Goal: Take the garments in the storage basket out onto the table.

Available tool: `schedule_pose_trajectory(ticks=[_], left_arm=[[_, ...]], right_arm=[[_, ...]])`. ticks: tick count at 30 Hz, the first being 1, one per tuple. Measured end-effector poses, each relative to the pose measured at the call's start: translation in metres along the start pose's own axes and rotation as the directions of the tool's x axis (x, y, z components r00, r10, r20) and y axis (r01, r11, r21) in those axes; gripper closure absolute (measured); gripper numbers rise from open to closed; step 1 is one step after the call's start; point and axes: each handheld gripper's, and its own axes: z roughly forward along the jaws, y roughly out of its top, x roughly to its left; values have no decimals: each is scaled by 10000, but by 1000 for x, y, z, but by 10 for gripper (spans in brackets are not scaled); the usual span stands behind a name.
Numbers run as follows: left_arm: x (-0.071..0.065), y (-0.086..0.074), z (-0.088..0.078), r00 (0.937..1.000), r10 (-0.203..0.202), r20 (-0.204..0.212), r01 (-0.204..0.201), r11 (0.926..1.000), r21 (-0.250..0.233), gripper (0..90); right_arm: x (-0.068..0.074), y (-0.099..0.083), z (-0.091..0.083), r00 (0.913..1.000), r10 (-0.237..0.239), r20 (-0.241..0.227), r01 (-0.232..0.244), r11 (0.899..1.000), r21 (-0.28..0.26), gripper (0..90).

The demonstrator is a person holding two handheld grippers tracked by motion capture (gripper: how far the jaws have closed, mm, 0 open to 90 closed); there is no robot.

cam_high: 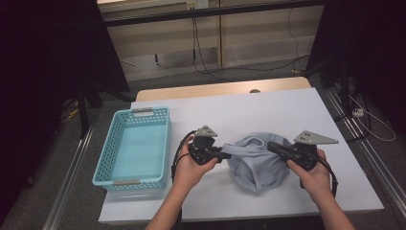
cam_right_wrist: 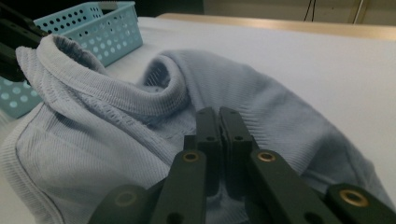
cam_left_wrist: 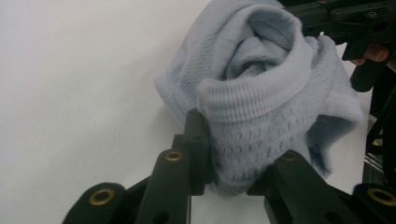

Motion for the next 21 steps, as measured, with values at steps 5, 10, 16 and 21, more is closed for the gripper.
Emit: schedule_pose_trajectory(ticks=[5,10,16,21], left_arm=[[-3,-2,4,9999,5,124,-8,9998,220,777],[-4,-3,4,9997,-58,225,51,9996,275,849],[-3,-3,2,9998,-103,150,100,9997,239,864],[-3,-3,1,9999,-80,131,77,9997,251,865]], right_arm=[[2,-9,2,9992,-327,213,314,9976,620,885],[3,-9,6,9982,-487,341,459,9957,801,879],[4,-1,7,9982,-533,291,514,9967,626,820],[6,12,6,9969,-750,258,735,9959,535,728]])
